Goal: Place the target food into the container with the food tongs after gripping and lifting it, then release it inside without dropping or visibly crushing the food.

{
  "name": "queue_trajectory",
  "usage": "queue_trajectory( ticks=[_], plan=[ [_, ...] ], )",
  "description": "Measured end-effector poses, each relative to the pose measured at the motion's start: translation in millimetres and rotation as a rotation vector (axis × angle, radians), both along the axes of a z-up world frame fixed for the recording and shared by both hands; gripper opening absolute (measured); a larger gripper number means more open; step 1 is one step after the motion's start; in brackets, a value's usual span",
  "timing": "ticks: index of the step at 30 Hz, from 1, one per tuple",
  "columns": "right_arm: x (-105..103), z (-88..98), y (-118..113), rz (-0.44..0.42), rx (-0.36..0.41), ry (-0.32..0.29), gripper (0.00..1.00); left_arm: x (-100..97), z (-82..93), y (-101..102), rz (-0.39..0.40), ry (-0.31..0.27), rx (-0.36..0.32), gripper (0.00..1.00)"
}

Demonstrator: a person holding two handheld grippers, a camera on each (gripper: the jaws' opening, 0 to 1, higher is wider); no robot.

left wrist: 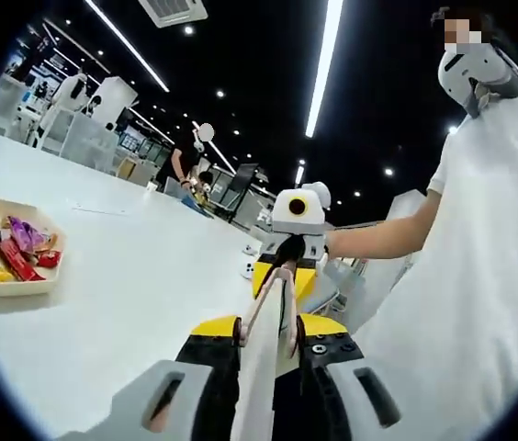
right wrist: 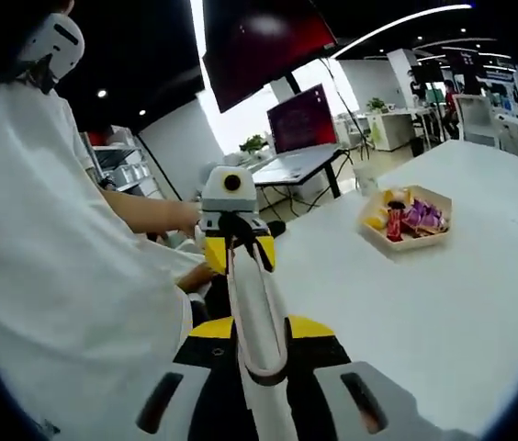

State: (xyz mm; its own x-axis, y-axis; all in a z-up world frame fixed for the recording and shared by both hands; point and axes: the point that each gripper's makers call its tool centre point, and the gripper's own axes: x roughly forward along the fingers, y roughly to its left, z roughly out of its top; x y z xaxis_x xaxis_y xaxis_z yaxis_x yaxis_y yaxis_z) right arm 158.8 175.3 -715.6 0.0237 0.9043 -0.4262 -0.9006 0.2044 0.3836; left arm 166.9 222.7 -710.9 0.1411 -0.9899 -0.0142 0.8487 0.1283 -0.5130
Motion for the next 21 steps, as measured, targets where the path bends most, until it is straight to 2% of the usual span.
queue_trajectory(
  ticks=[1,2,6,10,13,21],
  plan=[
    [1,-2.7,0,0.0,-0.007,0.021,0.19,2.3,-3.8,-1,0.008,0.012,0.014,0.24],
    [1,-4.4,1,0.008,-0.013,0.016,0.19,3.8,-6.4,-1,0.011,0.025,0.023,0.25],
    [5,-16.0,3,0.035,-0.061,-0.022,0.18,7.3,-20.8,-1,0.015,0.027,0.074,0.26],
    [8,-25.2,6,0.05,-0.097,-0.07,0.18,10.1,-33.7,2,0.035,0.004,0.134,0.26],
    [8,-29.0,8,0.064,-0.106,-0.089,0.18,9.4,-37.3,4,0.042,-0.001,0.149,0.27],
    [6,-41.5,9,0.083,-0.124,-0.082,0.18,5.6,-50.5,5,0.046,0.009,0.187,0.27]
  ],
)
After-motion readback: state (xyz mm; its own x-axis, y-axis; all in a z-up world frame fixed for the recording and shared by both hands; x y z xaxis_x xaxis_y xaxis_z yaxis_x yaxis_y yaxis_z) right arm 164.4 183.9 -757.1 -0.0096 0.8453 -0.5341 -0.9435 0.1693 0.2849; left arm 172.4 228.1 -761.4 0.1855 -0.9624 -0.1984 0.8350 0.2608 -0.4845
